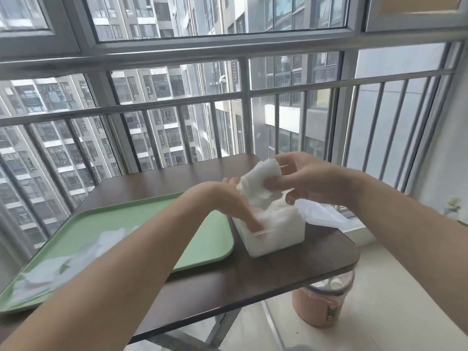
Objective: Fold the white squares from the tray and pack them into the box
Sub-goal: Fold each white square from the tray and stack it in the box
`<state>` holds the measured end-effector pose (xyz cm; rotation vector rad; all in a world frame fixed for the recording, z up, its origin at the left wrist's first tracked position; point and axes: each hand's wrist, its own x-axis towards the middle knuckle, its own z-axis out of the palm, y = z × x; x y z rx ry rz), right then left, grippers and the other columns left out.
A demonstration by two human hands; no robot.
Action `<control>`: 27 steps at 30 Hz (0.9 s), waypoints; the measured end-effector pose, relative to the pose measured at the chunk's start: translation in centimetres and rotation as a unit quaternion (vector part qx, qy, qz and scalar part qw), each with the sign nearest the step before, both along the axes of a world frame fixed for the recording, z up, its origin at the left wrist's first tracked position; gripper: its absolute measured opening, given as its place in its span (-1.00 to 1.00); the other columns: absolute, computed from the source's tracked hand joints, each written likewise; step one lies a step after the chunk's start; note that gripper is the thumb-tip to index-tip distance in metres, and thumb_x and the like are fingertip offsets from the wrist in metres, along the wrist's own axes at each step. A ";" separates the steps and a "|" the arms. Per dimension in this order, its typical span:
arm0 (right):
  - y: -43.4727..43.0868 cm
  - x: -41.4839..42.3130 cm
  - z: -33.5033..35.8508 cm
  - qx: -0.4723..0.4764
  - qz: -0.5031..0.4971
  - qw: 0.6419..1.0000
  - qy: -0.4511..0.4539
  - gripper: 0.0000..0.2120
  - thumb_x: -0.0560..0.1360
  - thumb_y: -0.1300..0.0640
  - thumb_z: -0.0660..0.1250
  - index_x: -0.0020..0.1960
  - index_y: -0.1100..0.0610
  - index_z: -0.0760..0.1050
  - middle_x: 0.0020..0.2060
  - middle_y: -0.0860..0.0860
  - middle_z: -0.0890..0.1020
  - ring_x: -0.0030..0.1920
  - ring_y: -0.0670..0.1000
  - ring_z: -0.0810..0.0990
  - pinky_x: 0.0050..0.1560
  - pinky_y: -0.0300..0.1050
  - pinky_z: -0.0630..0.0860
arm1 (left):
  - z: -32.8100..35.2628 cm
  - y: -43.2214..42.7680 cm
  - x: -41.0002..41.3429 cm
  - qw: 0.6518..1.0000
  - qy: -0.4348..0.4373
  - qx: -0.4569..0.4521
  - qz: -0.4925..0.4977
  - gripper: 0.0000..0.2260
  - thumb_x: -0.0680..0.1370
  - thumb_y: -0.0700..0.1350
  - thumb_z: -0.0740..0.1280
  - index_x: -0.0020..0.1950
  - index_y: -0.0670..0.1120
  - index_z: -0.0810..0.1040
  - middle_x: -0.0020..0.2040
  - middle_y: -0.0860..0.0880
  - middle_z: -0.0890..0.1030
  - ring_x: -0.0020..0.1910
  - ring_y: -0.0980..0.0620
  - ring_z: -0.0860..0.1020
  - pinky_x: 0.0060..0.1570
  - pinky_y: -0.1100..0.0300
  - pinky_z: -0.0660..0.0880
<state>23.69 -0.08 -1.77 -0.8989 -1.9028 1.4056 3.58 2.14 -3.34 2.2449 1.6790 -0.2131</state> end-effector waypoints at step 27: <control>-1.9 -5.2 2.5 0.251 0.049 0.822 -0.509 -0.79 0.39 0.03 0.54 -0.15 -0.17 0.51 -0.28 -0.23 0.58 -0.31 -0.15 0.58 -0.31 -0.21 0.46 | -0.7 1.3 -1.0 0.986 -0.008 0.161 -0.043 -0.22 0.06 0.39 0.39 0.20 0.11 0.35 0.07 0.09 0.56 0.04 -0.01 0.56 -0.03 0.04 0.55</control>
